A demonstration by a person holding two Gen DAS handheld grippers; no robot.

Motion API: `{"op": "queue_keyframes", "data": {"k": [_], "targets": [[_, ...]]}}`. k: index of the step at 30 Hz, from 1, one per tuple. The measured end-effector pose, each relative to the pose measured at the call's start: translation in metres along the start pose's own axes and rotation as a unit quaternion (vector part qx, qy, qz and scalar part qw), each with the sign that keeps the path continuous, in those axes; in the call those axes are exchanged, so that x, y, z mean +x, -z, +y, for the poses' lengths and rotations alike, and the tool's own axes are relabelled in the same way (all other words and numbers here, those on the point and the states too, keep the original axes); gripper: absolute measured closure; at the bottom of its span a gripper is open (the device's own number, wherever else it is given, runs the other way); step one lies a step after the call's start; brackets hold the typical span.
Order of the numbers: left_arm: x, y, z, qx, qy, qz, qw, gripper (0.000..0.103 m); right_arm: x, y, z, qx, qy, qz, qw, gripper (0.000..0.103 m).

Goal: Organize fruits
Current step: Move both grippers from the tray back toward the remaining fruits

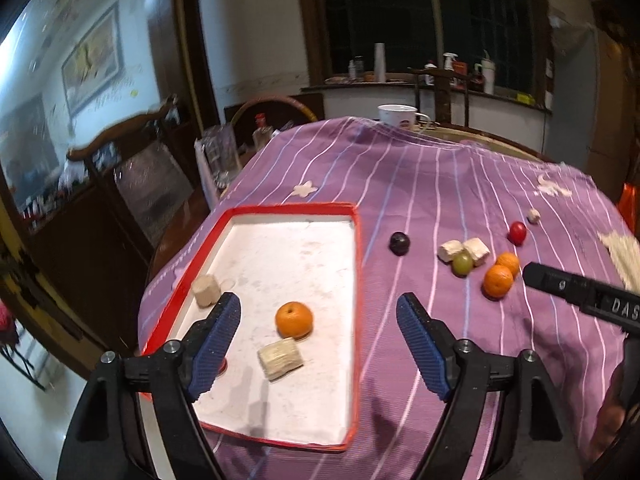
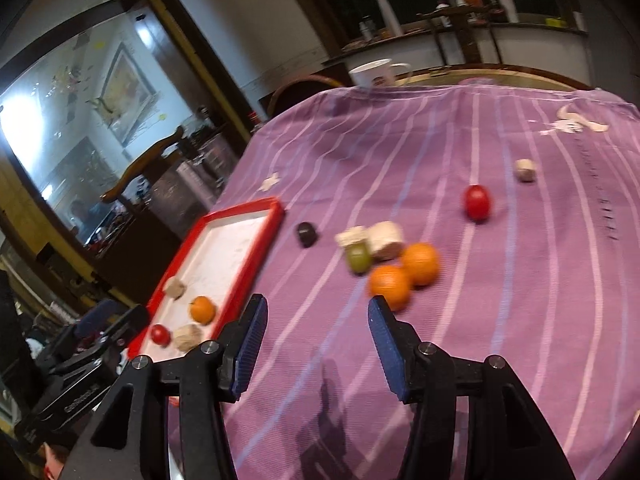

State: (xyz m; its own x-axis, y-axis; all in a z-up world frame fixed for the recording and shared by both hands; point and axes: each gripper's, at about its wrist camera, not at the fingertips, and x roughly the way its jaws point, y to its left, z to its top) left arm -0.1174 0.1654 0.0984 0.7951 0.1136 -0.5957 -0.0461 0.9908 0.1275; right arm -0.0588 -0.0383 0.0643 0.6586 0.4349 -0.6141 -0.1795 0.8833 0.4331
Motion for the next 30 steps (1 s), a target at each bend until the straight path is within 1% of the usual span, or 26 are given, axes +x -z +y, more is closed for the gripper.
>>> {"op": "queue_keyframes", "data": {"k": [4,9,17,30], "targets": [[-0.003,-0.001,-0.024,0.038,-0.001,-0.009,0.9992,0.023,-0.011,0.001,-0.022,0.006,0.02,-0.005,1.0,0.046],[-0.002,-0.001,-0.039,0.058,0.007,-0.006,0.9983,0.023,-0.022,-0.003,-0.044,0.018,0.033,-0.015,0.999,0.045],[0.008,0.002,-0.047,0.061,0.015,0.014,0.9979,0.023,-0.03,-0.011,-0.061,0.026,0.048,-0.026,0.998,0.045],[0.029,0.006,-0.048,0.057,0.021,0.046,0.9971,0.023,-0.019,-0.013,-0.072,0.03,0.057,-0.012,0.998,0.045]]}}
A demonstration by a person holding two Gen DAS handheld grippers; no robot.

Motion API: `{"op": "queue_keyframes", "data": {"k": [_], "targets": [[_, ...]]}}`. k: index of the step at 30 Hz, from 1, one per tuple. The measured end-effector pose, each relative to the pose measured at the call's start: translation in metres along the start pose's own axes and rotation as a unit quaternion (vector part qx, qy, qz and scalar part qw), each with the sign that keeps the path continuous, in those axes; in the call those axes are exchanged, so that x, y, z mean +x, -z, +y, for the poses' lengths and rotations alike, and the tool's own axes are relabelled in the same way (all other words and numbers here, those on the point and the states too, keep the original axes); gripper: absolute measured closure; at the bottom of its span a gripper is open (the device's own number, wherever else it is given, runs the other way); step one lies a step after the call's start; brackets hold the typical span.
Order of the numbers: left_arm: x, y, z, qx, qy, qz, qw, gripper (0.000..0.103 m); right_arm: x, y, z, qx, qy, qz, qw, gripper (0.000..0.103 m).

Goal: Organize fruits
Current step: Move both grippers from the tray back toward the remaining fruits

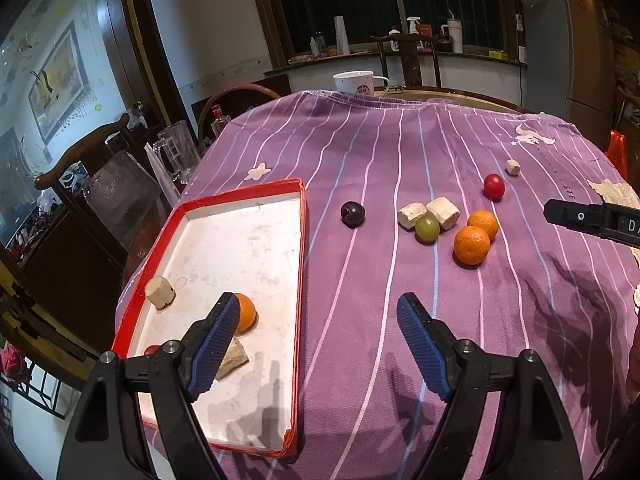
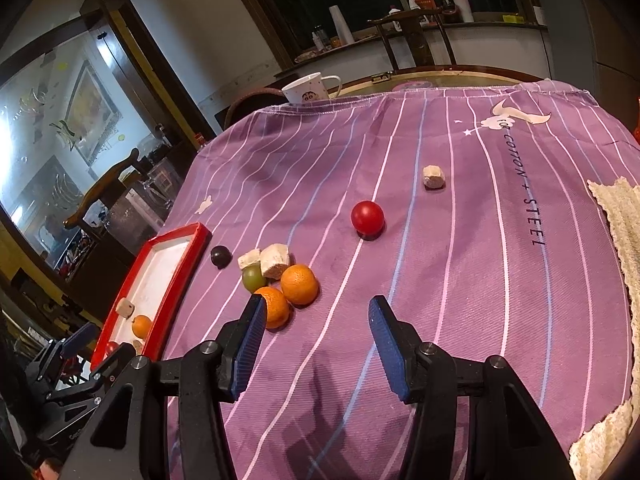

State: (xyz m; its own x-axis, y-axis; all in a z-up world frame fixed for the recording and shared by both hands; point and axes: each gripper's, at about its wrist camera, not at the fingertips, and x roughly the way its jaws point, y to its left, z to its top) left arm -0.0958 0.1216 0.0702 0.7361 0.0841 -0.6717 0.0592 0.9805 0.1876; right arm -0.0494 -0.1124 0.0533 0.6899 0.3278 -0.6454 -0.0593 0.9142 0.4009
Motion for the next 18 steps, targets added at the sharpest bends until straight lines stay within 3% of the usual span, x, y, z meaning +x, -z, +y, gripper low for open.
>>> {"op": "queue_keyframes", "data": {"k": [18], "targets": [[0.051,-0.022,0.003,-0.013,0.028,0.043,0.9986,0.023,0.024,-0.02,-0.02,-0.003,0.037,0.021,0.999,0.045]]}}
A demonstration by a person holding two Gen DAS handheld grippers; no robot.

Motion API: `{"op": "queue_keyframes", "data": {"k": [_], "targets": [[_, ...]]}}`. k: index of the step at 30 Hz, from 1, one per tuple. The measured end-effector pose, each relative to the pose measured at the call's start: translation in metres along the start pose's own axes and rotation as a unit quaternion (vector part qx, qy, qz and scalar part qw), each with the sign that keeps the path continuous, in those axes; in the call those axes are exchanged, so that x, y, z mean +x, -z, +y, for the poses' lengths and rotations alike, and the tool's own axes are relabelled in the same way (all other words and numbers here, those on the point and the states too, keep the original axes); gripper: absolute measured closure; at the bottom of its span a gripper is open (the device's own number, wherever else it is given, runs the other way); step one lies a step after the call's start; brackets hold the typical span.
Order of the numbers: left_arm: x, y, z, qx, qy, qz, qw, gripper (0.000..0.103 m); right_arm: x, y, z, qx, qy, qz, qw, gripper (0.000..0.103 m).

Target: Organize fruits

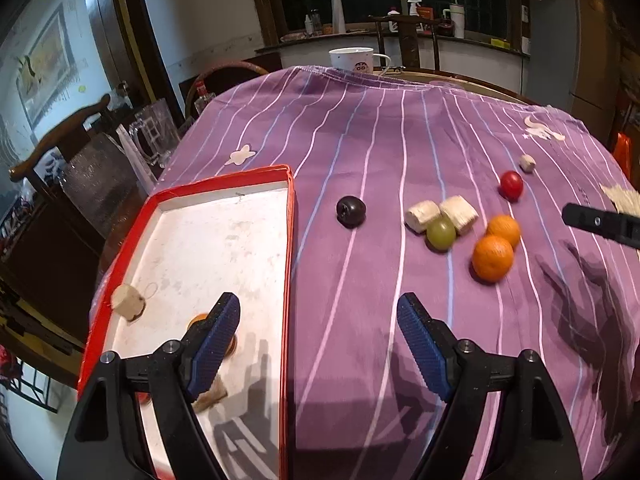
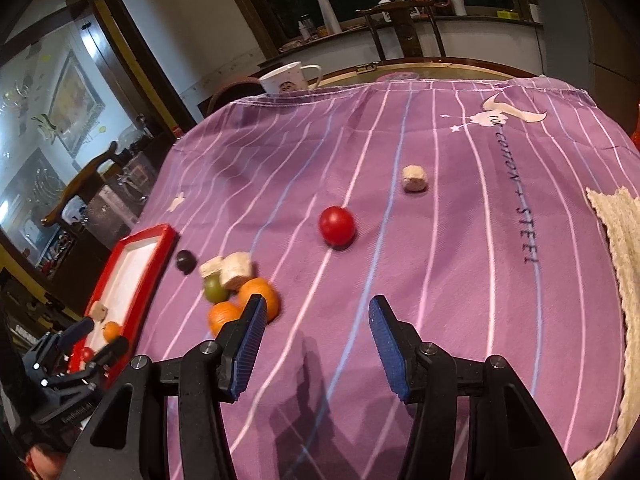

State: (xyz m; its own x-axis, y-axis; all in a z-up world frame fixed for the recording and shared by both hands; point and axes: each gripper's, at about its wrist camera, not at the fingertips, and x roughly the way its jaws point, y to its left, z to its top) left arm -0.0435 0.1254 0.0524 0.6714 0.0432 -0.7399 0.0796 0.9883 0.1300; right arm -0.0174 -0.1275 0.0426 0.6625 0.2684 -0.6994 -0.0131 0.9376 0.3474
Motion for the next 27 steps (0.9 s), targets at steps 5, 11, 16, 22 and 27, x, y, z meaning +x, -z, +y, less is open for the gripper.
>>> {"op": "queue_keyframes", "data": {"k": [5,11,16,22,27], "targets": [[0.02,-0.023,0.002,0.0,0.018,0.007,0.9998,0.023,0.015,-0.014,-0.012,0.002,0.017,0.006,1.0,0.045],[0.065,-0.059,0.002,0.007,0.029,0.033,0.999,0.023,0.035,-0.035,-0.018,0.005,0.024,0.0,1.0,0.045],[0.1,-0.07,0.006,-0.015,0.065,0.067,0.9955,0.023,0.056,-0.048,-0.013,-0.005,0.031,0.003,1.0,0.045],[0.113,-0.071,0.005,-0.019,0.07,0.079,0.9942,0.023,0.082,-0.048,-0.002,-0.03,0.044,0.023,0.998,0.045],[0.119,-0.073,0.001,-0.003,0.031,0.084,0.9959,0.035,0.092,-0.048,0.002,-0.048,0.057,0.026,0.997,0.045]]}}
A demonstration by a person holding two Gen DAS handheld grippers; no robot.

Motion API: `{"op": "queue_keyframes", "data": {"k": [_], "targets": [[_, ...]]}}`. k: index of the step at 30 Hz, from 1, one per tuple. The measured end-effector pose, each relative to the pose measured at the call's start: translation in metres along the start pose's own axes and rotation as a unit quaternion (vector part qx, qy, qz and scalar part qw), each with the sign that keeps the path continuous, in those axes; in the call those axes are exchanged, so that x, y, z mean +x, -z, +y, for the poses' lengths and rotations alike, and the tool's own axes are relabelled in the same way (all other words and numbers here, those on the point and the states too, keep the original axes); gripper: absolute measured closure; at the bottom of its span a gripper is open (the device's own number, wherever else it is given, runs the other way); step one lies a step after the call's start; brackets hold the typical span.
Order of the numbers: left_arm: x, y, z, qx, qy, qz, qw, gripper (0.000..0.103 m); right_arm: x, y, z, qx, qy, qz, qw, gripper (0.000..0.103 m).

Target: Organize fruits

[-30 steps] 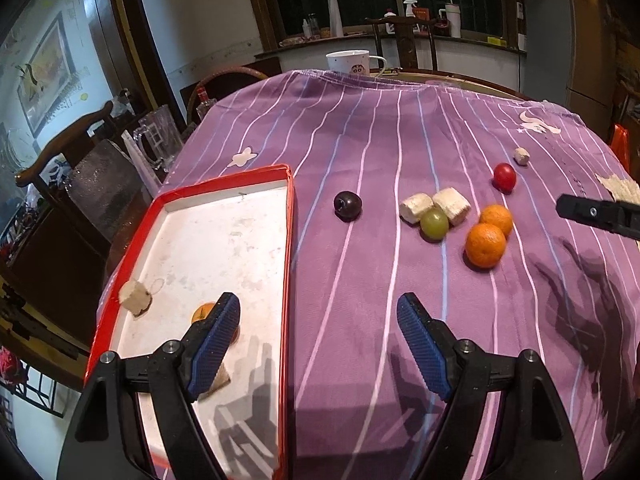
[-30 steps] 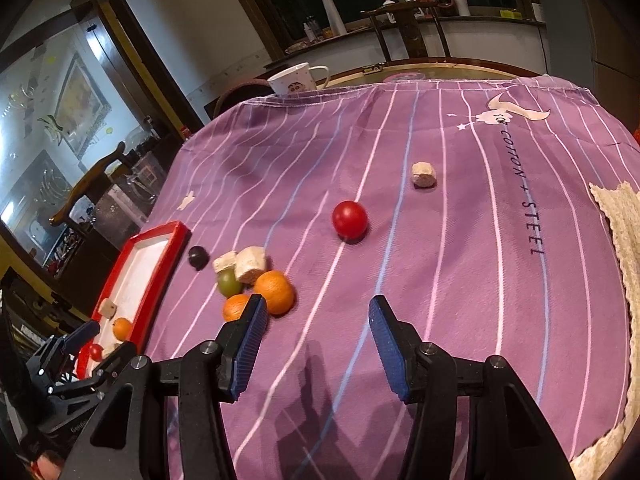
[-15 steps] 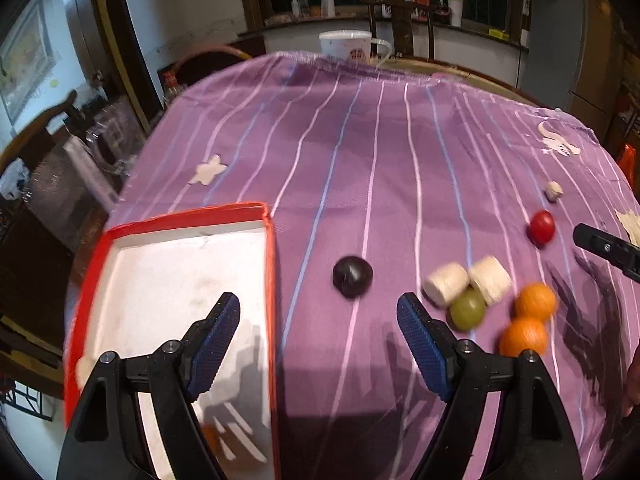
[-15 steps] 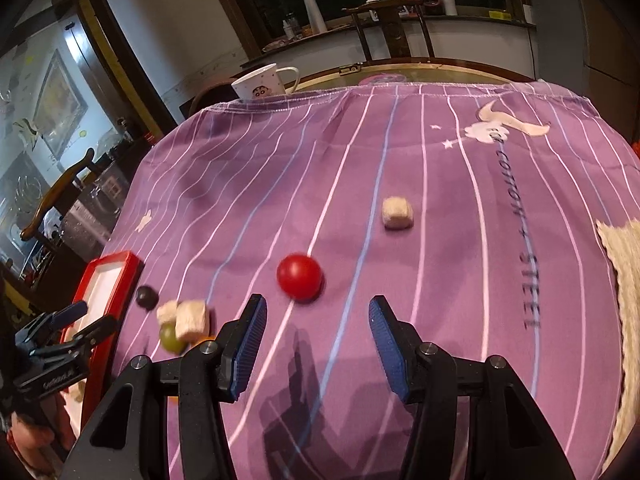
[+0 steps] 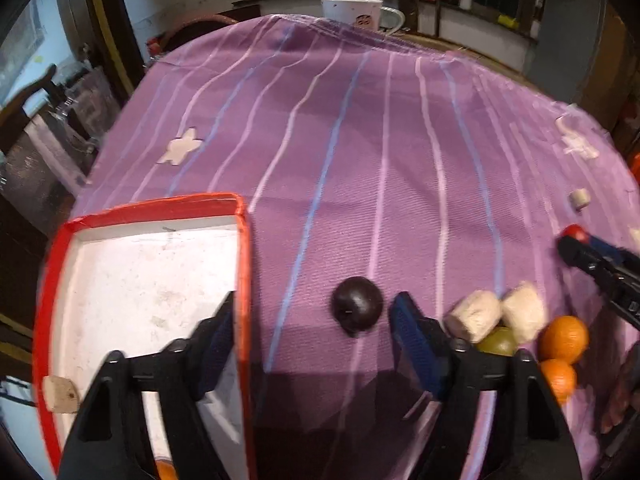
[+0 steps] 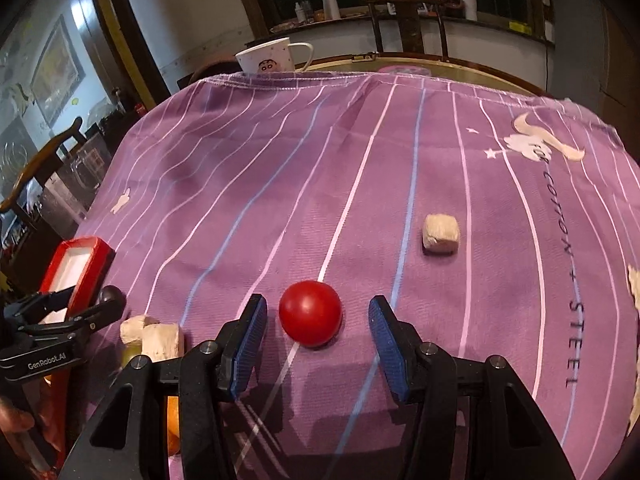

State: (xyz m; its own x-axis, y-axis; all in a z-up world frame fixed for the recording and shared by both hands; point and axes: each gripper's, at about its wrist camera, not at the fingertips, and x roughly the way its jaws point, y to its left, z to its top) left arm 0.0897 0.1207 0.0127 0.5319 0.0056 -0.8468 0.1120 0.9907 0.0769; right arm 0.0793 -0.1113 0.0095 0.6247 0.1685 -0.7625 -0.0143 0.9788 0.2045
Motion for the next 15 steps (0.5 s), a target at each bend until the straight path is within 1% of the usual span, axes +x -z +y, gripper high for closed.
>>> {"op": "queue_keyframes", "data": {"k": [1,2,3,5,7,9,13,15], "targets": [[-0.001,0.0,0.0,0.001,-0.002,-0.002,1.0,0.038,0.001,0.0,0.002,-0.008,0.005,0.0,1.0,0.048],[-0.002,0.001,0.0,0.001,-0.001,-0.005,1.0,0.044,0.002,0.0,0.006,-0.022,0.019,-0.004,1.0,0.051],[-0.004,0.002,0.001,-0.001,0.004,-0.009,0.9999,0.048,0.004,0.001,0.009,-0.031,0.031,-0.005,0.999,0.061],[-0.009,0.004,0.004,-0.009,0.021,-0.015,0.9996,0.069,0.004,0.003,0.015,-0.045,0.044,-0.005,0.998,0.068],[-0.017,0.007,0.007,-0.013,0.032,-0.025,0.9991,0.081,0.002,0.004,0.019,-0.048,0.043,-0.006,0.998,0.069],[-0.023,0.011,0.008,-0.012,0.034,-0.032,0.9988,0.082,-0.003,0.005,0.022,-0.047,0.038,-0.006,0.998,0.069],[-0.037,0.02,0.016,-0.018,0.046,-0.041,0.9979,0.088,-0.011,0.009,0.031,-0.052,0.037,-0.008,0.998,0.07],[-0.046,0.027,0.023,-0.025,0.056,-0.045,0.9971,0.088,-0.013,0.013,0.034,-0.054,0.036,-0.008,0.998,0.07]]}}
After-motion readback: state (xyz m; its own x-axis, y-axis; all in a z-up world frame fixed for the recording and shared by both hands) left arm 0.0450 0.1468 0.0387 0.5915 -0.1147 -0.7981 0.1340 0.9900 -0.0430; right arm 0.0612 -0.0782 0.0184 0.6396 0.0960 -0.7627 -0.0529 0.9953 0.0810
